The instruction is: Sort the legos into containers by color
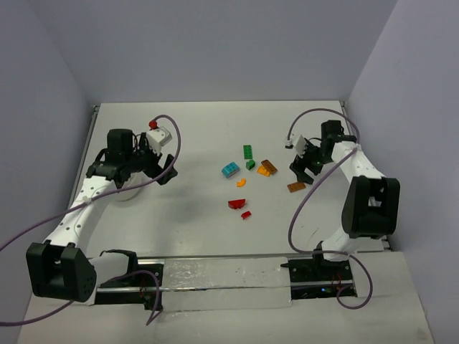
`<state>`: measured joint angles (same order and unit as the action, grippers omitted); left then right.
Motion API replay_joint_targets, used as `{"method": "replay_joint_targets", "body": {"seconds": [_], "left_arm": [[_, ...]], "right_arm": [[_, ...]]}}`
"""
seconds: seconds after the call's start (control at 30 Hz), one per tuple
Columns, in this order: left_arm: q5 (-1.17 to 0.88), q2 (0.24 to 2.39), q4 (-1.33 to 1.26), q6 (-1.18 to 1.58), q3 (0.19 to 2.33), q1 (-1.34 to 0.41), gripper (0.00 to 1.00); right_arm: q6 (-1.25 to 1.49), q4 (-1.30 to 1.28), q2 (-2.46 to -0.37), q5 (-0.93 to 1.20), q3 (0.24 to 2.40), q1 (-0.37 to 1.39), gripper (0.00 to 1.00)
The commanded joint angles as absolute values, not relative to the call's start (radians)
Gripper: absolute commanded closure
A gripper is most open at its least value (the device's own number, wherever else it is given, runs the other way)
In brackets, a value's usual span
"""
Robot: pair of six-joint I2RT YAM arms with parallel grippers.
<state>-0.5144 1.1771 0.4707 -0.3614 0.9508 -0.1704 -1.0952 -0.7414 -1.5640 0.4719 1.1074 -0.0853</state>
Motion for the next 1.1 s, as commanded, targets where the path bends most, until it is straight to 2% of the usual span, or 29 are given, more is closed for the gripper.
{"method": "replay_joint_targets", "body": {"seconds": [0.0,0.33,0.8,0.9,1.07], "left_arm": [[-0.591,1.215,0.508,-0.399,1.014,-0.176,0.01],[-0.576,1.266,0.518,-0.416,1.026,-0.176,0.01],[-0.56,1.329,0.516,-0.409,1.061,-0.178,0.01],[-0.554,1.33,0.512,-0.408,1.057,-0.179,0.01],[-0.543,1.327,0.503,-0.409,1.05,-0.179,0.01]], "right_arm": [[-1.389,-0.897,-1.652,0.554,1.209,-0.087,0.09],[-1.587,-0.87,-1.725,0.476,1.145,-0.06,0.09],[-1.695,-0.866,-1.804,0.421,1.109,-0.035,0.1],[-1.704,-0.887,-1.823,0.406,1.113,-0.027,0.14],[-1.712,-0.939,-1.847,0.399,1.14,-0.022,0.33]]}}
